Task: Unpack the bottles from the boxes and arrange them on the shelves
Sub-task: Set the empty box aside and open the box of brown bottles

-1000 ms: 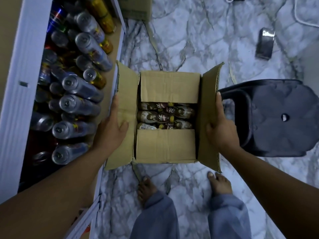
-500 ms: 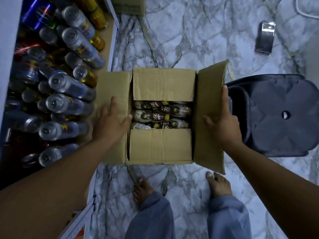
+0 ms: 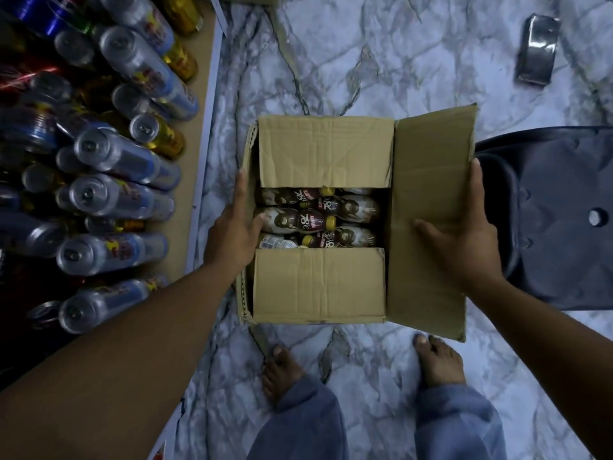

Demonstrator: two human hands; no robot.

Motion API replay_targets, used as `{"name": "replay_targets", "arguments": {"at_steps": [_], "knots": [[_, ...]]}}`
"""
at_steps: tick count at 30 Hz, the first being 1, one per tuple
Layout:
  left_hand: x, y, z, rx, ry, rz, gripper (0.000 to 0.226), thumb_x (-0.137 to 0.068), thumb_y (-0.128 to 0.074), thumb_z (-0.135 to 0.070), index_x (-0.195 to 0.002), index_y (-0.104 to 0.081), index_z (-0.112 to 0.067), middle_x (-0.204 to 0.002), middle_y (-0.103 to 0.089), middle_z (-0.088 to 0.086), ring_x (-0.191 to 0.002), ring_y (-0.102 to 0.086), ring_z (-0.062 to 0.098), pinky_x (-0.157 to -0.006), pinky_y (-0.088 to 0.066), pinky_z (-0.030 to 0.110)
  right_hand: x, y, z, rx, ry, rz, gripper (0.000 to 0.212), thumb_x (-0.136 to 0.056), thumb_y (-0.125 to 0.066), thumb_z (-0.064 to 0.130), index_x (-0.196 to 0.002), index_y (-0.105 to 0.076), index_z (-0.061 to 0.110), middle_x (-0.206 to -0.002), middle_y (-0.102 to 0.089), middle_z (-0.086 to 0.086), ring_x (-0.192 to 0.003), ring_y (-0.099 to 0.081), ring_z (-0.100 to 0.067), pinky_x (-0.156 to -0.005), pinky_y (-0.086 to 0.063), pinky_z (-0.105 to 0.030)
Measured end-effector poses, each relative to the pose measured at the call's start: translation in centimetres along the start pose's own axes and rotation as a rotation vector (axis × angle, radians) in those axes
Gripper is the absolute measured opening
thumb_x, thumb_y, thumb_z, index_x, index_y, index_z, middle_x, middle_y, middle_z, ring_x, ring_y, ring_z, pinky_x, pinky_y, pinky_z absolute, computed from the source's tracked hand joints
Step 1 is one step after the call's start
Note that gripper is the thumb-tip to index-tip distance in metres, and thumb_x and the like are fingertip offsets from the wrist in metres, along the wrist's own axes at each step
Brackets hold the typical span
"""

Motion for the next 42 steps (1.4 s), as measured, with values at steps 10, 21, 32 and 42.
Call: {"name": "replay_targets", "arguments": {"at_steps": [10, 21, 32, 42], "knots": [[-0.2, 0.8, 2.2, -0.013, -0.041, -0.031, 0.077, -0.105, -0.051, -0.028, -0.161, 0.000, -0.039, -0.091, -0.051, 0.007, -0.057, -0.038, 0.016, -0.046, -0.020, 0.026, 0.1, -0.7, 1.1, 0.020, -0.023, -0.030, 0.105, -0.087, -0.078, 0.032, -0.153, 0.000, 0.059, -0.149, -0.050, -0.003, -0.123, -0.057, -0.032, -0.100, -0.044, -0.040], [-2.0, 4.6, 7.7, 0.003, -0.058, -0.072, 0.076, -0.103, -0.055, -0.025, -0.162, -0.008, -0.038, -0.139, -0.053, 0.025, -0.124, -0.053, 0.042, -0.098, -0.046, 0.046, 1.1, -5.5, 3.9, -0.095, 0.016, -0.001, 0.108, -0.087, -0.078, 0.026, -0.158, 0.001, 0.048, -0.130, -0.035, 0.039, -0.128, -0.053, -0.021, -0.099, -0.038, -0.026], [-1.3, 6.8, 10.3, -0.019, 0.065, -0.108, 0.072, -0.105, -0.048, -0.036, -0.160, -0.002, -0.042, -0.144, -0.052, 0.024, -0.114, -0.057, 0.051, -0.086, -0.050, 0.052, 1.0, -8.7, 6.7, -0.090, 0.055, 0.056, 0.111, -0.087, -0.078, 0.031, -0.159, 0.006, 0.043, -0.139, -0.050, 0.006, -0.109, -0.058, -0.017, -0.091, -0.047, -0.032], [-1.1, 6.9, 9.2, -0.002, 0.054, -0.124, 0.070, -0.106, -0.047, -0.035, -0.162, -0.006, -0.035, -0.147, -0.050, 0.025, -0.120, -0.053, 0.052, -0.093, -0.047, 0.053, 1.5, -12.6, 6.3, 0.216, 0.185, 0.146, 0.099, -0.093, -0.062, 0.053, -0.161, 0.006, 0.029, -0.161, -0.034, -0.006, -0.147, -0.030, -0.030, -0.112, -0.034, -0.046]]}}
Point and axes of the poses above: each hand's wrist, its own x-axis away from the middle knuckle, its own y-axis out of the back of the hand, z = x × y, the point moved 3 cm from there along -x, towards the middle knuckle
